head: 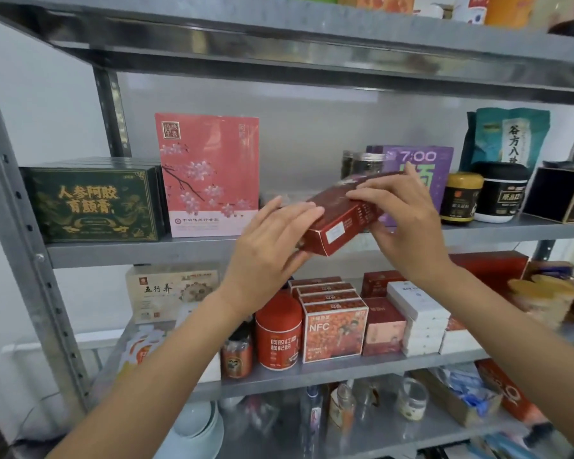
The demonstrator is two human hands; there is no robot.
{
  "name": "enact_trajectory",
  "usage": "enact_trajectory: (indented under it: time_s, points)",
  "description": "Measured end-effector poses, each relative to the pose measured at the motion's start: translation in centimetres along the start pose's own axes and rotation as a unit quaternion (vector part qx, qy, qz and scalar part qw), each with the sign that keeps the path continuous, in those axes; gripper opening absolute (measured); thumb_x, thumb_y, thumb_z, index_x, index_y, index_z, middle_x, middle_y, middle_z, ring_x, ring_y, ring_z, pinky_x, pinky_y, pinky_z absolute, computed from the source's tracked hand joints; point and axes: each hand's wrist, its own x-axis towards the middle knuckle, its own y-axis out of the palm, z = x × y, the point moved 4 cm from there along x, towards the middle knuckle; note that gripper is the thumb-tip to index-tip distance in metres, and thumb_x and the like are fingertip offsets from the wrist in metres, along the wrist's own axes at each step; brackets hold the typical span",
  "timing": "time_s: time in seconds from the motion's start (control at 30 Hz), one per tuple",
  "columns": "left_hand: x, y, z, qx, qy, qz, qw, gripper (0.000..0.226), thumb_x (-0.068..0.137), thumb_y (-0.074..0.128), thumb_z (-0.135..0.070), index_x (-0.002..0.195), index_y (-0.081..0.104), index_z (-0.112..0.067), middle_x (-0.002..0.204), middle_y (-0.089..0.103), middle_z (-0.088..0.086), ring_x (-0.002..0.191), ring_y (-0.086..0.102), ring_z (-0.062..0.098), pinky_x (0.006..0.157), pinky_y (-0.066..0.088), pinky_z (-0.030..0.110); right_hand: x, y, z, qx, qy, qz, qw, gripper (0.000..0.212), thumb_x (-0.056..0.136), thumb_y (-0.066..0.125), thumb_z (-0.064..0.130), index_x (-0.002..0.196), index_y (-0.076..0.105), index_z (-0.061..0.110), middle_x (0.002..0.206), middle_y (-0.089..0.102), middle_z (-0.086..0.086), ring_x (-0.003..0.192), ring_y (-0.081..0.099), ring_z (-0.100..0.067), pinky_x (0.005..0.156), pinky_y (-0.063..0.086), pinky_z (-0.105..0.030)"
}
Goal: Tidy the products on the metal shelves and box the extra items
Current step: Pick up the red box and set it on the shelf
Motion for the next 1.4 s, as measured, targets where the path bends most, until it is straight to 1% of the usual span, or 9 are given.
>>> enact_trajectory:
  time_s: [0.2, 0.37, 0.5, 0.67, 0.8, 1.03, 1.2, 1.3, 1.4]
  points:
    - [-1.7, -0.5, -1.5, -0.29, -0.334, 0.033, 0.896, 0.032, 0.091, 0.062, -0.033, 0.121, 0.055, -0.026, 0.107, 0.067, -0.023, 0.097, 0.062, -0.007, 0.081, 0.048, 0.008, -4.4, -1.1, -2.2, 0.114, 0.213, 0.028, 0.97, 0.065, 0.08, 0.077, 0.018, 0.138, 0.047, 0.022, 0.142, 0.045, 0.003, 0.133, 0.04, -0.013, 0.114, 0.031, -0.035]
    - [-4.0, 0.2, -1.2, -0.461, -0.465, 0.066, 0.753, 0.033, 0.081, 0.064, -0.037, 0.112, 0.062, -0.03, 0.103, 0.074, -0.016, 0.094, 0.071, 0.005, 0.07, 0.055, 0.015, -11.4, 1.2, -3.6, 0.483, 0.474, 0.128, 0.725, 0.044, 0.071, 0.076, 0.03, 0.113, 0.065, 0.023, 0.114, 0.071, -0.003, 0.106, 0.067, -0.021, 0.085, 0.053, -0.03]
    - [-7.4, 1.7, -1.4, -0.467, -0.563, 0.09, 0.676, 0.039, 0.077, 0.067, -0.04, 0.114, 0.065, -0.026, 0.101, 0.075, -0.01, 0.091, 0.072, 0.007, 0.069, 0.057, 0.018, -15.5, 2.6, -1.6, 0.54, 0.516, 0.122, 0.654, 0.059, 0.06, 0.083, 0.029, 0.114, 0.065, 0.012, 0.107, 0.073, -0.009, 0.098, 0.071, -0.026, 0.076, 0.058, -0.029]
    - [-11.1, 2.2, -3.5, -0.219, -0.622, 0.085, 0.747, 0.046, 0.093, 0.064, -0.021, 0.137, 0.051, -0.026, 0.13, 0.058, -0.012, 0.116, 0.055, 0.007, 0.097, 0.048, 0.031, -18.2, 3.1, 1.1, 0.376, 0.565, 0.081, 0.73, 0.042, 0.065, 0.085, 0.026, 0.102, 0.066, 0.025, 0.09, 0.075, 0.014, 0.087, 0.072, -0.006, 0.074, 0.059, -0.022]
    - [-11.1, 3.3, -8.5, -0.398, -0.597, 0.131, 0.684, 0.063, 0.079, 0.069, -0.043, 0.138, 0.051, -0.032, 0.136, 0.057, -0.012, 0.118, 0.057, 0.0, 0.095, 0.052, 0.023, -17.2, 2.7, 4.7, 0.152, 0.44, 0.085, 0.881, 0.03, 0.073, 0.077, 0.042, 0.097, 0.063, 0.032, 0.08, 0.066, 0.024, 0.076, 0.066, 0.001, 0.07, 0.052, -0.015]
    - [-9.6, 3.3, -10.4, -0.515, -0.578, 0.077, 0.629, 0.055, 0.074, 0.071, -0.037, 0.127, 0.061, -0.027, 0.113, 0.072, -0.008, 0.106, 0.067, 0.009, 0.084, 0.055, 0.021, -17.3, 3.0, 8.0, 0.089, 0.29, 0.016, 0.953, 0.063, 0.078, 0.073, 0.04, 0.127, 0.057, 0.004, 0.115, 0.059, -0.007, 0.106, 0.053, -0.015, 0.085, 0.05, -0.028]
    - [-10.3, 3.1, -9.8, -0.505, -0.611, 0.025, 0.609, 0.042, 0.073, 0.074, -0.033, 0.113, 0.066, -0.021, 0.104, 0.074, -0.003, 0.099, 0.07, 0.014, 0.077, 0.057, 0.024, -18.0, 4.0, 9.2, 0.161, 0.256, 0.084, 0.949, 0.074, 0.083, 0.057, 0.058, 0.145, 0.035, 0.025, 0.127, 0.037, 0.008, 0.122, 0.03, 0.0, 0.107, 0.024, -0.011]
    - [-11.0, 2.8, -8.2, -0.513, -0.614, 0.049, 0.597, 0.054, 0.072, 0.082, -0.037, 0.119, 0.064, -0.017, 0.11, 0.073, 0.004, 0.104, 0.069, 0.024, 0.086, 0.056, 0.039, -18.4, 4.4, 7.6, 0.279, 0.327, 0.125, 0.894, 0.065, 0.089, 0.033, 0.074, 0.147, 0.028, 0.043, 0.132, 0.029, 0.026, 0.129, 0.023, 0.012, 0.104, 0.02, -0.004]
    - [-11.7, 2.5, -6.9, -0.552, -0.619, 0.072, 0.555, 0.067, 0.06, 0.085, -0.044, 0.118, 0.065, -0.019, 0.114, 0.072, 0.006, 0.105, 0.069, 0.027, 0.078, 0.058, 0.032, -18.9, 4.4, 3.6, 0.295, 0.474, 0.102, 0.823, 0.071, 0.077, 0.047, 0.076, 0.141, 0.025, 0.052, 0.138, 0.024, 0.029, 0.131, 0.024, 0.012, 0.099, 0.029, -0.012]
